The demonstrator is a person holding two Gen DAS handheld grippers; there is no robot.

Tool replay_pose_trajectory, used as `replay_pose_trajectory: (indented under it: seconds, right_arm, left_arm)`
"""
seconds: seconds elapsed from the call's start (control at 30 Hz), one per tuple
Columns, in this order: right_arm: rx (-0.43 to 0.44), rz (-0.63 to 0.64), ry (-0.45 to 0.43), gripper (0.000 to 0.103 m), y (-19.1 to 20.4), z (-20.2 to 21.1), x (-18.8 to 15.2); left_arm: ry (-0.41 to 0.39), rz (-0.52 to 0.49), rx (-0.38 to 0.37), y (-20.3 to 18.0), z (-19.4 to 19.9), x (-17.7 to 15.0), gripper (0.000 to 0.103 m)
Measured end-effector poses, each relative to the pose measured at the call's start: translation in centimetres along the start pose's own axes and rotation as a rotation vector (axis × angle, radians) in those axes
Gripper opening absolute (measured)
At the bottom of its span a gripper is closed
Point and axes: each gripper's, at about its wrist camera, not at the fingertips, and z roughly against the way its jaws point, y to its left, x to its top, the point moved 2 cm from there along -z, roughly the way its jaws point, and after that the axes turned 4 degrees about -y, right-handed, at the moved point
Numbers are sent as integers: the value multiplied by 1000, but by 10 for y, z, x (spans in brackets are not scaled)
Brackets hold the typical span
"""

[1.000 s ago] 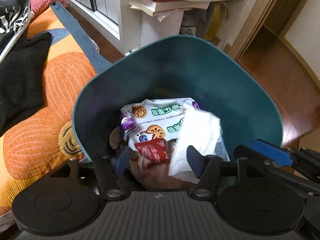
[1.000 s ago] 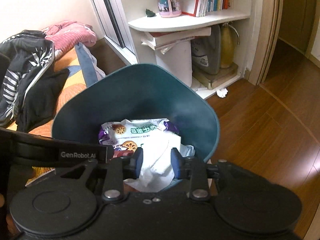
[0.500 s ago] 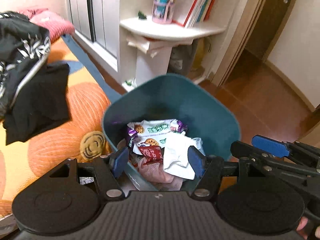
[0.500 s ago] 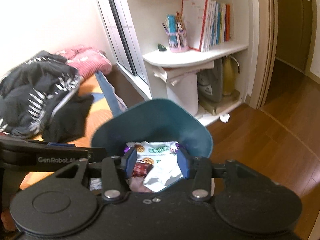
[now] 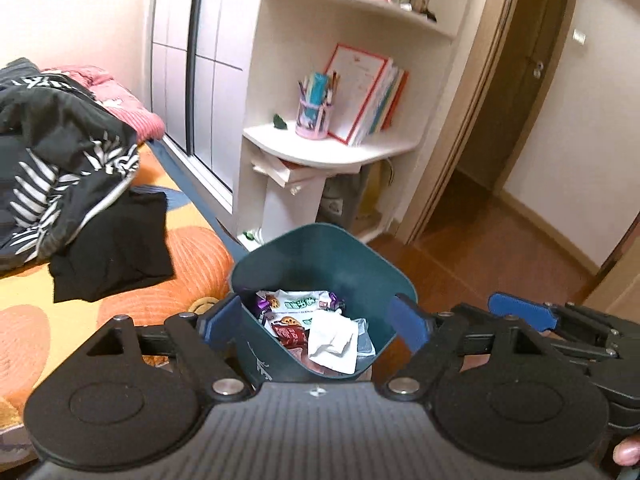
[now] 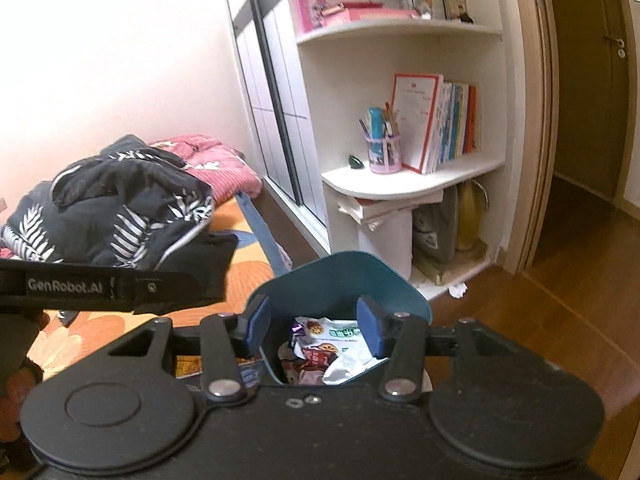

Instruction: Collect trash

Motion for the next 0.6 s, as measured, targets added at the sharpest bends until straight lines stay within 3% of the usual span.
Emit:
replay_pose_trajectory:
  seconds: [0.37, 0.43, 0.53, 0.6]
  right_arm:
    - [28, 14, -89, 50, 17, 44, -3]
    - [32, 15, -105, 50, 20, 50, -5]
    - [38, 19, -110, 50, 23, 57, -8]
    - [42, 17, -112, 50, 24, 61, -9]
  left_arm:
    - [-97, -2, 26, 9, 57, -19, 86]
    - [-118, -17, 28, 7, 66, -24, 88]
    - [-133, -32, 29, 4, 75, -32, 101]
    - [-135, -25, 21, 3, 78, -36, 103]
